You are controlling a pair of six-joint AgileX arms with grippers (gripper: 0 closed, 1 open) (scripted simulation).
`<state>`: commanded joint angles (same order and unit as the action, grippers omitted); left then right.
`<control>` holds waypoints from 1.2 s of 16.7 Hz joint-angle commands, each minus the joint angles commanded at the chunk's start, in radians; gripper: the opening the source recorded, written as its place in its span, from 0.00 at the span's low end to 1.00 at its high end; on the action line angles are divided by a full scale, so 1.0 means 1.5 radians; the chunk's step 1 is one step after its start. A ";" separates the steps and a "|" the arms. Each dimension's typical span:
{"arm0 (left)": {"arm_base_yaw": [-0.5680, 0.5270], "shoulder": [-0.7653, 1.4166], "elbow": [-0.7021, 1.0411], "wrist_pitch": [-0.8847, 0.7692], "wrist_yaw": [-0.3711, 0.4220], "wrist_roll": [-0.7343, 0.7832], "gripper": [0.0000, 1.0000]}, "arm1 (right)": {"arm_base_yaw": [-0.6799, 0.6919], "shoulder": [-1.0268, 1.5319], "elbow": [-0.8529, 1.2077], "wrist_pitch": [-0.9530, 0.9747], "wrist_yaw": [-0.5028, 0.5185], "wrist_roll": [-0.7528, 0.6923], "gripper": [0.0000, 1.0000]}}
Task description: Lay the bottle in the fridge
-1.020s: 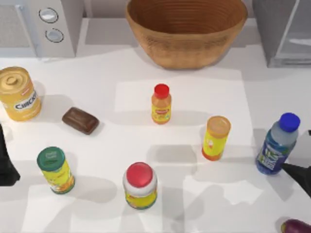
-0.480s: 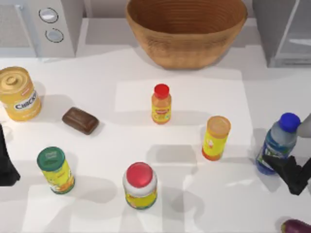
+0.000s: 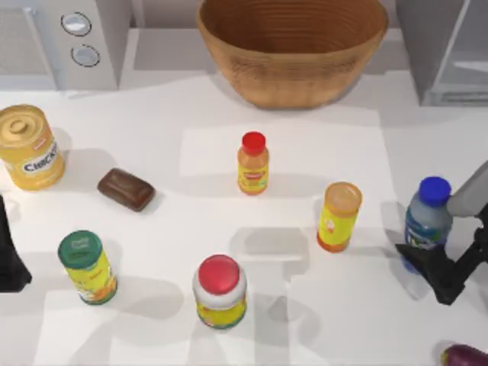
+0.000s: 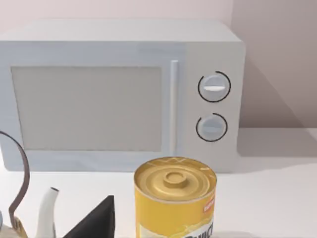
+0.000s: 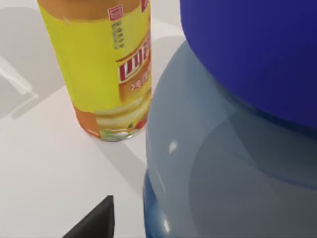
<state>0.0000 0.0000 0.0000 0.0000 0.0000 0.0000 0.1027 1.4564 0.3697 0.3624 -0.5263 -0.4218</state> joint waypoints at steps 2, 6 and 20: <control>0.000 0.000 0.000 0.000 0.000 0.000 1.00 | 0.000 0.000 0.000 0.000 0.000 0.000 0.85; 0.000 0.000 0.000 0.000 0.000 0.000 1.00 | 0.000 0.000 0.000 0.000 0.000 0.000 0.55; 0.000 0.000 0.000 0.000 0.000 0.000 1.00 | 0.000 0.000 0.000 0.000 0.000 0.000 0.01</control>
<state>0.0000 0.0000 0.0000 0.0000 0.0000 0.0000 0.1027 1.4564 0.3697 0.3624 -0.5263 -0.4218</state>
